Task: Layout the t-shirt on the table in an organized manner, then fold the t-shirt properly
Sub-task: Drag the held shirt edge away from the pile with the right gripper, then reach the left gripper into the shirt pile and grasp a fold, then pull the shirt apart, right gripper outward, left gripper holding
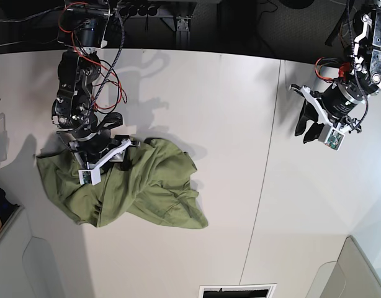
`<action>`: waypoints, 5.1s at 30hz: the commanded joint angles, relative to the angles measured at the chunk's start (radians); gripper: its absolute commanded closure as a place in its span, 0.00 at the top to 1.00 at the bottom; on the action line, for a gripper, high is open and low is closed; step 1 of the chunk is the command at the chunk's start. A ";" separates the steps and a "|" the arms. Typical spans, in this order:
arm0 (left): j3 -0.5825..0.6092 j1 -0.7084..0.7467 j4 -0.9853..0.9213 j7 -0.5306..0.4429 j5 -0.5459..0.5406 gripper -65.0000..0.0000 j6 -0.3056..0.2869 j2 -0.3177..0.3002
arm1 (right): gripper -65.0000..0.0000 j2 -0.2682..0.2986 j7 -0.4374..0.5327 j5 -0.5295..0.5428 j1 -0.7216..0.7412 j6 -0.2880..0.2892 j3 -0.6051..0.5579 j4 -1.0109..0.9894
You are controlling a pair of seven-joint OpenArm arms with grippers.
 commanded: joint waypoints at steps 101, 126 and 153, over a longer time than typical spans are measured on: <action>0.761 -0.813 -0.880 -0.157 0.315 0.40 0.110 0.202 | 0.00 -0.048 -0.221 0.340 -0.553 0.182 0.065 0.630; 0.761 -0.808 -0.880 -0.144 0.312 0.40 0.109 0.202 | 0.51 -0.056 -0.158 0.275 -0.073 0.184 -0.046 0.179; 0.478 -0.808 -0.879 -0.075 0.202 0.40 0.142 0.163 | 0.00 -0.061 -0.326 0.376 -0.325 0.213 0.106 0.460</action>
